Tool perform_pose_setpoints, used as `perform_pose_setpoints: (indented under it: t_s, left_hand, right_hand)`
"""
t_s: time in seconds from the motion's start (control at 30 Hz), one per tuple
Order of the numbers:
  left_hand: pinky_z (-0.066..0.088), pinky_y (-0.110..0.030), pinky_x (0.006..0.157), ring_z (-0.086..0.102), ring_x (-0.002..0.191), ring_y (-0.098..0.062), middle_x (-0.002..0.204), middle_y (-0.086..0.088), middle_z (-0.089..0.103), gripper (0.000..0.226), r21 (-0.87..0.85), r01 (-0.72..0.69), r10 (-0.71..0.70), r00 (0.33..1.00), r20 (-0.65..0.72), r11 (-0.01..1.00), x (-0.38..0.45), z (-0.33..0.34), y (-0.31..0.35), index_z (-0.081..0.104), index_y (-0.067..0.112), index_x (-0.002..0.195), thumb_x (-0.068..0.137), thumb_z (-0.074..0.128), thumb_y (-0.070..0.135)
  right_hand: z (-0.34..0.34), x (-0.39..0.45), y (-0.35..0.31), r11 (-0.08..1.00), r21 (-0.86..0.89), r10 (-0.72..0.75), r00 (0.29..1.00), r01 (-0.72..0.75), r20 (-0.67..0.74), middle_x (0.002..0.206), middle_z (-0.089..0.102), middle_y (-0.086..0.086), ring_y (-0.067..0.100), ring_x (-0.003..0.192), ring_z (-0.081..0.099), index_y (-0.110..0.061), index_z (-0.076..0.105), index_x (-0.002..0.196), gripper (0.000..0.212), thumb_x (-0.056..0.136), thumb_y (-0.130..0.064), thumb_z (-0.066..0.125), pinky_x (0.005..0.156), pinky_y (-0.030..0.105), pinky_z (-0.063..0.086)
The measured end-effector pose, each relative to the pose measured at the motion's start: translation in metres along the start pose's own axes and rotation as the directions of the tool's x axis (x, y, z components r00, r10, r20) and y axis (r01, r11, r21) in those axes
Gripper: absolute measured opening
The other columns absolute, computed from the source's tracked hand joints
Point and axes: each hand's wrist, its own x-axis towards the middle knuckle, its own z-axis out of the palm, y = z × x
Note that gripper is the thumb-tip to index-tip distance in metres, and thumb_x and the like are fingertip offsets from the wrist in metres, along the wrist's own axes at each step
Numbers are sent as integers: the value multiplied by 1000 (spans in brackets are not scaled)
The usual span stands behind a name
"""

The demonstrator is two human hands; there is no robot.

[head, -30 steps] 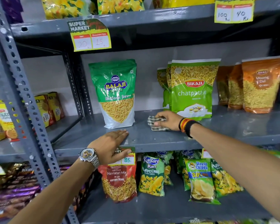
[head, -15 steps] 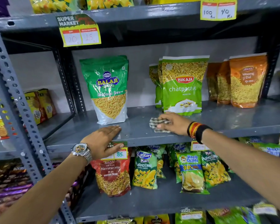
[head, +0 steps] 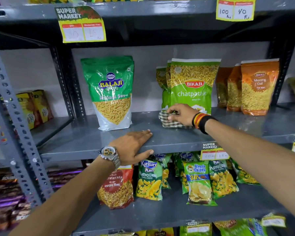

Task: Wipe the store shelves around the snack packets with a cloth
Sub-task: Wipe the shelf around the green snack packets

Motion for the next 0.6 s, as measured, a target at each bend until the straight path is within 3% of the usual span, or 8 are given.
perform_pose_setpoints:
  t_s: [0.07, 0.17, 0.23, 0.43, 0.53, 0.6]
  left_hand:
    - [33, -38, 116, 44, 140, -27, 158, -12, 39, 75, 5, -8, 8, 1000, -13, 1000, 0, 5, -1, 33, 10, 154, 99, 36, 62]
    - [30, -36, 117, 45, 139, -26, 155, -11, 44, 73, 24, -39, 40, 998, -39, 999, -1, 9, -4, 37, 9, 152, 100, 33, 60]
    - [29, -35, 117, 46, 139, -26, 153, -12, 47, 72, 33, -47, 49, 998, -50, 998, -1, 10, -5, 39, 9, 151, 100, 33, 59]
    - [30, -36, 117, 45, 139, -24, 154, -10, 46, 71, 9, -29, 29, 999, -21, 1000, -3, 6, -1, 38, 11, 152, 101, 33, 59]
    - [36, -38, 114, 49, 136, -25, 151, -10, 50, 73, 13, 6, -6, 1000, -4, 1000, -2, 3, 6, 39, 11, 152, 100, 29, 62]
    - [41, -38, 109, 55, 129, -28, 146, -11, 55, 73, 21, 26, -25, 1000, -18, 999, 7, -3, 19, 43, 10, 149, 99, 30, 62]
  right_hand:
    - [8, -8, 13, 998, -67, 14, 1000, -13, 26, 125, 61, 4, 22, 113, 57, -18, 64, 117, 30, 90, -30, 65, 93, 31, 43]
    - [12, -27, 35, 997, 48, 52, 998, -54, 38, 126, 61, 5, 22, 117, 55, -15, 61, 123, 34, 93, -32, 60, 102, 37, 42]
    - [4, -37, 39, 997, 56, 43, 995, -48, 95, 122, 60, 2, 19, 113, 54, -15, 59, 124, 38, 94, -38, 56, 99, 35, 41]
    - [-20, -88, 40, 995, 99, -9, 974, -13, 226, 120, 57, -13, 11, 116, 54, -33, 57, 117, 38, 86, -54, 59, 103, 34, 42]
    - [-46, -103, 39, 986, 166, -24, 965, -20, 259, 124, 58, -12, 5, 116, 52, -21, 60, 120, 38, 87, -40, 64, 97, 20, 40]
    - [-63, -93, 47, 976, 219, -6, 994, -18, 108, 126, 59, -2, 10, 118, 52, -8, 61, 119, 36, 89, -28, 65, 95, 21, 40]
